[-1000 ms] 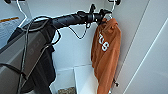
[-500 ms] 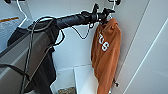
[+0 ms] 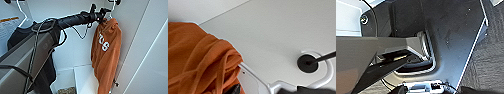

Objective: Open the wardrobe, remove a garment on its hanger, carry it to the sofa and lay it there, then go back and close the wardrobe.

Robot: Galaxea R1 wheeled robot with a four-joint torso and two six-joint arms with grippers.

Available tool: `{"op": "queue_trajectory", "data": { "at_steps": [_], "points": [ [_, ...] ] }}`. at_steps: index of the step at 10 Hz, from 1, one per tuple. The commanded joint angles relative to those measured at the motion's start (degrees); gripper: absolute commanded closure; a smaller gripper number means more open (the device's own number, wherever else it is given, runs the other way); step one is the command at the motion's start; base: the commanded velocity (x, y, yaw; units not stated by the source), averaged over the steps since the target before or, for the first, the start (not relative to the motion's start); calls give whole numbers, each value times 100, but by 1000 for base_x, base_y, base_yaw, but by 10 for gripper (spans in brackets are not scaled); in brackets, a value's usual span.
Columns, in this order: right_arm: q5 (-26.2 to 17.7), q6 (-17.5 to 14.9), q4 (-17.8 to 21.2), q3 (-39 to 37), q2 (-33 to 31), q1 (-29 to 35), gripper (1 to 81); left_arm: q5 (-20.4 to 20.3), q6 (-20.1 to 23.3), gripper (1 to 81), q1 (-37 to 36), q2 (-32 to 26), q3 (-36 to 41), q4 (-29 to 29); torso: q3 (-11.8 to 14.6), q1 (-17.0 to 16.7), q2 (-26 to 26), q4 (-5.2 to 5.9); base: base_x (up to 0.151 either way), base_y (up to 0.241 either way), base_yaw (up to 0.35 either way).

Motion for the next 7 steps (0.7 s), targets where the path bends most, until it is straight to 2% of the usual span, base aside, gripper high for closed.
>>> {"op": "queue_trajectory", "data": {
  "at_steps": [1, 5, 7],
  "points": [
    [-329, -9, -40, 29, 48, 136, 10, 171, 85, 10, -1124, 280, -169, -77, 0, 0, 0, 0, 0, 0, 0],
    [-329, -9, -31, 20, 49, 144, 10, 180, 94, 10, -1151, 280, -213, -77, 0, 0, 0, 0, 0, 0, 0],
    [-329, -9, -31, 20, 57, 153, 10, 504, 102, 10, -1186, 280, 146, -77, 0, 0, 0, 0, 0, 0, 0]
  ]
}}
